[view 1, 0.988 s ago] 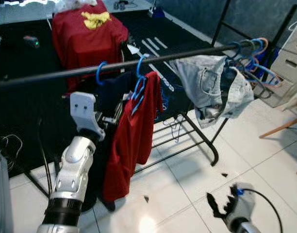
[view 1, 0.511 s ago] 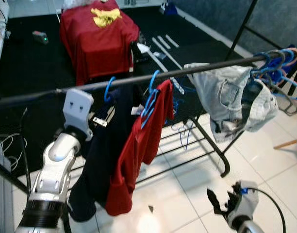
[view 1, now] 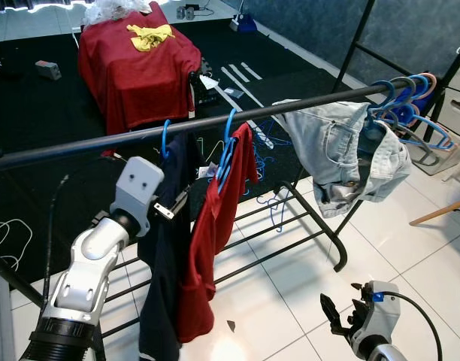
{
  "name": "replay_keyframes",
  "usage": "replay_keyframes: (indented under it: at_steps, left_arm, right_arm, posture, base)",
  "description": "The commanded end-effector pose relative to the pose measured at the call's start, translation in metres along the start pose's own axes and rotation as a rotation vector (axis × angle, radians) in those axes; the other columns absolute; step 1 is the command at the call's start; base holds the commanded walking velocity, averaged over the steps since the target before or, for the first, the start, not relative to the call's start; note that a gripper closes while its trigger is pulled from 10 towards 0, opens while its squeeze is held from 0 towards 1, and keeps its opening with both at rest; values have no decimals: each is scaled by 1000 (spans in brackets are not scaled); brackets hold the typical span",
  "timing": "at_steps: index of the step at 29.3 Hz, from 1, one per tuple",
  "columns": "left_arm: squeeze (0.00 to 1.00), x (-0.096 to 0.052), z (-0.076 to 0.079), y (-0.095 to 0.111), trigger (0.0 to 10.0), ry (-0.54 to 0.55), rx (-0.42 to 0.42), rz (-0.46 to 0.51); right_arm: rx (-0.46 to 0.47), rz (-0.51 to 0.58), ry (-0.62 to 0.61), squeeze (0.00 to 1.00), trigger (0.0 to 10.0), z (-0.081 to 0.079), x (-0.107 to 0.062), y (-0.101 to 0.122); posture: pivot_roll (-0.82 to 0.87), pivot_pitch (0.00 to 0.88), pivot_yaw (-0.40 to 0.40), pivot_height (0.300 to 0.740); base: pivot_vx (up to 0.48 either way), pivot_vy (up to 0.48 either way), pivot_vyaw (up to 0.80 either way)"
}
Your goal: Hang hanger
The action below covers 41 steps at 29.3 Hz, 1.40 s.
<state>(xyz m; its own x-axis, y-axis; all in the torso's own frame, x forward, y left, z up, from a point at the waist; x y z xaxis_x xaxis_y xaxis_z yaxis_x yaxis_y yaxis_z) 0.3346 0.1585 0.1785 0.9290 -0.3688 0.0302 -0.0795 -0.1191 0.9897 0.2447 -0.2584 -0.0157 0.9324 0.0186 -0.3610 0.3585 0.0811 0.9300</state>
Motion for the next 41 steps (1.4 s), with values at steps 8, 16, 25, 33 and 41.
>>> replay_keyframes:
  at_steps: [8, 16, 25, 33, 41]
  left_arm:
    - [0, -4, -36, -11, 0, 230, 81, -159]
    - [0, -9, -59, 8, 0, 337, 113, -113]
    - [1000, -9, -53, 16, 10000, 304, 60, -74]
    - [1000, -7, -43, 11, 10000, 266, 63, -115]
    - [1000, -9, -51, 25, 10000, 252, 70, -132]
  right_arm:
    - [-3, -41, 1, 0, 10000, 0, -7, -10]
    - [-9, -33, 6, 0, 10000, -3, -8, -6]
    - [0, -29, 10, 0, 10000, -4, -8, -3]
    - [9, -60, -8, 0, 10000, 19, -12, -7]
    - [38, -79, -4, 0, 10000, 2, -10, -18]
  posture:
    - [19, 168, -57, 740]
    - [20, 168, -61, 740]
    - [21, 174, -63, 740]
    - [17, 179, -60, 740]
    - [22, 183, -60, 740]
  base:
    - [0, 0, 0]
    - [0, 0, 0]
    - [0, 0, 0]
    - [0, 0, 0]
    - [0, 0, 0]
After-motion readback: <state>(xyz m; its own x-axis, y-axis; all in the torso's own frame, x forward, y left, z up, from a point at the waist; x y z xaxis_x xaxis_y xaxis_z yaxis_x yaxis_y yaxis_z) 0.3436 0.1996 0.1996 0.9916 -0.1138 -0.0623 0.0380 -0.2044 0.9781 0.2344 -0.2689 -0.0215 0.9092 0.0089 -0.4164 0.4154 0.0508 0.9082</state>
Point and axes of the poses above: a point about 5 cm out from each wrist's last joint towards the gripper, its own x axis pointing out of the wrist towards the gripper, its own y axis along the axis of the wrist's last joint, z = x × y, the point moved 2 cm from there along x, pointing out of the wrist towards the gripper, and after that the axes turned 15 degrees about -x, right-handed, at the moved point
